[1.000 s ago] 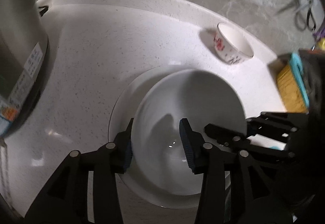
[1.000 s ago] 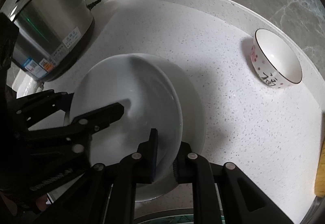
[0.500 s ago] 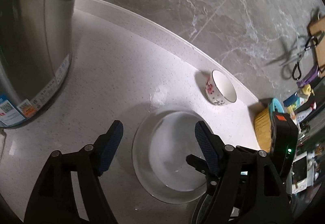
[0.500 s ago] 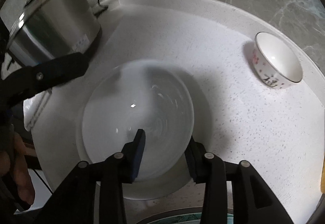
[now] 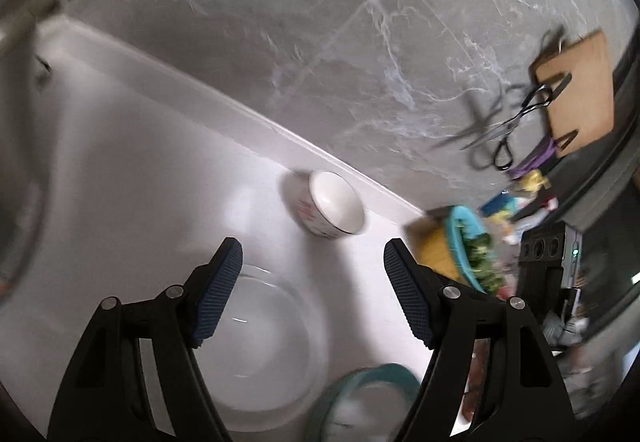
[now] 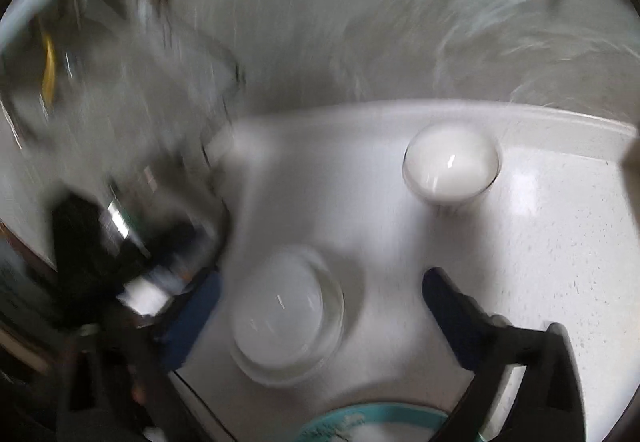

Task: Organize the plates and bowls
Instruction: 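Open both grippers and move them toward the red-patterned bowl, then close both grippers on the rim of the red-patterned white bowl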

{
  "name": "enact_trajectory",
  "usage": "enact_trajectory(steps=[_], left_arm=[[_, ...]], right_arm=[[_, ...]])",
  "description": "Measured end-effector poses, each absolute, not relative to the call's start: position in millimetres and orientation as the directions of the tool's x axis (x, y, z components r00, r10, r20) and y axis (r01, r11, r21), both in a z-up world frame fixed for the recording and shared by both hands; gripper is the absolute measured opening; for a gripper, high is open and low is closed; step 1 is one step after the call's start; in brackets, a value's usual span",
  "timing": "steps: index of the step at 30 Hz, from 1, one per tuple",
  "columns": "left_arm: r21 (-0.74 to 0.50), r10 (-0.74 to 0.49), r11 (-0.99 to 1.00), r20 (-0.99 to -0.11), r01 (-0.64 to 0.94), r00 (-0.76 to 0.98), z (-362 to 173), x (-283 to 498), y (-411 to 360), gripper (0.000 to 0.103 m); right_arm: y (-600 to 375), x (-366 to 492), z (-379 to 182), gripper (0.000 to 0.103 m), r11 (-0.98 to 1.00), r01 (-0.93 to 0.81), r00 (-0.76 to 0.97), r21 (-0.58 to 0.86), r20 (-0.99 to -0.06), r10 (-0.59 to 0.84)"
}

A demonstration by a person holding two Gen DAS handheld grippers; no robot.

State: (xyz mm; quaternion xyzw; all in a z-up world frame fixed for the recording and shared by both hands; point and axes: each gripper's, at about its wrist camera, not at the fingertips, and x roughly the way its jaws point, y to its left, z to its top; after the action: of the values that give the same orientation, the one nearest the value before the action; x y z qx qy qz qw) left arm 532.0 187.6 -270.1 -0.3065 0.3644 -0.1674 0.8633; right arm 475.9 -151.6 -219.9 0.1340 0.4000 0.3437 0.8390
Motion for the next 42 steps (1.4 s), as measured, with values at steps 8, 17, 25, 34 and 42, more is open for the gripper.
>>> enact_trajectory(steps=[8, 17, 25, 34, 42], left_arm=[[-0.595, -0.573, 0.792, -0.648, 0.136, 0.502, -263, 636, 161, 0.074], [-0.246, -0.315, 0.945, -0.866, 0.217, 0.388, -289, 765, 81, 0.074], [-0.147, -0.237, 0.959, -0.886, 0.244, 0.399, -327, 802, 37, 0.074], [-0.162, -0.254, 0.948, -0.902, 0.272, 0.349, -345, 823, 23, 0.074], [-0.168, -0.239, 0.956, -0.921, 0.241, 0.307, -363, 832, 25, 0.074]], right_arm=[[-200, 538, -251, 0.103, 0.812, -0.328, 0.443, 0.482, -0.681, 0.583], [-205, 631, -274, 0.101, 0.822, -0.228, 0.411, 0.522, -0.714, 0.567], [-183, 676, -316, 0.077, 0.866, -0.181, 0.311, 0.466, -0.808, 0.5], [-164, 690, -322, 0.077, 0.884, -0.195, 0.321, 0.426, -0.824, 0.468], [-143, 693, -323, 0.077, 0.9, -0.214, 0.32, 0.38, -0.843, 0.432]])
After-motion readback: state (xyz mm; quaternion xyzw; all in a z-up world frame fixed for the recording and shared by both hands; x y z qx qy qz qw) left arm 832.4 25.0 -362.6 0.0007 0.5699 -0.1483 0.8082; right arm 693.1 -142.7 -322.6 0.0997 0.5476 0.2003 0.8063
